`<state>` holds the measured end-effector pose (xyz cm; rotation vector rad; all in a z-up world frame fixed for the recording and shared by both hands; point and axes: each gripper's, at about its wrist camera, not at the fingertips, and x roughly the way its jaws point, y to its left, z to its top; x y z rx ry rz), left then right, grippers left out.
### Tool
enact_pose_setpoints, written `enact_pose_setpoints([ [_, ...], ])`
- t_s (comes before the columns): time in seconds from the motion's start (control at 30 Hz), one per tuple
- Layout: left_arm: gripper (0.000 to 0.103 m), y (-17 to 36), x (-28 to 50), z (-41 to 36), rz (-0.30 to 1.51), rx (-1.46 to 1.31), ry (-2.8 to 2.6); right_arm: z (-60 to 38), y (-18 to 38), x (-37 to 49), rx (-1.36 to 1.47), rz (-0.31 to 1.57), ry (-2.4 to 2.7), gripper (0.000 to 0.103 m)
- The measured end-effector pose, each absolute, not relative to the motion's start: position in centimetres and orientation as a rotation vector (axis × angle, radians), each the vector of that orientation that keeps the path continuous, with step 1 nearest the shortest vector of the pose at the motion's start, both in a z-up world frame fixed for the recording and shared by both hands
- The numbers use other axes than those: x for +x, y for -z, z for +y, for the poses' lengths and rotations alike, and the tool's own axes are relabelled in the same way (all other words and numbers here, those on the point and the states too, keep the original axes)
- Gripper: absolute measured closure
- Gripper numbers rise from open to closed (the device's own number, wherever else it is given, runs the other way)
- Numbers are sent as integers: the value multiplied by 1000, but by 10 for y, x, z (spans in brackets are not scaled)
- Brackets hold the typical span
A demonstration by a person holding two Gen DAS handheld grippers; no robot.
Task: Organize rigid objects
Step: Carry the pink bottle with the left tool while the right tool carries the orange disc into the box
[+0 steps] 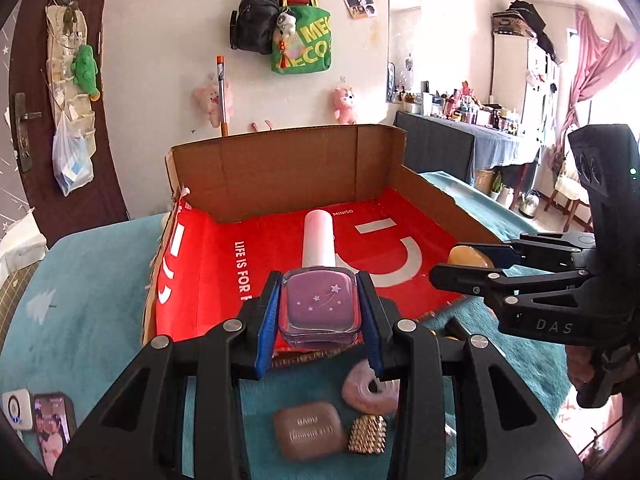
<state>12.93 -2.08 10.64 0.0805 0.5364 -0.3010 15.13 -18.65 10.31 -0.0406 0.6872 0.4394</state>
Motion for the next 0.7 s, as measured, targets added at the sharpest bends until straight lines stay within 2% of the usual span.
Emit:
enact_pose_setpoints([
  [0.7, 69, -55, 206, -24, 772, 57, 288, -180, -66, 228, -40, 860, -350, 63],
])
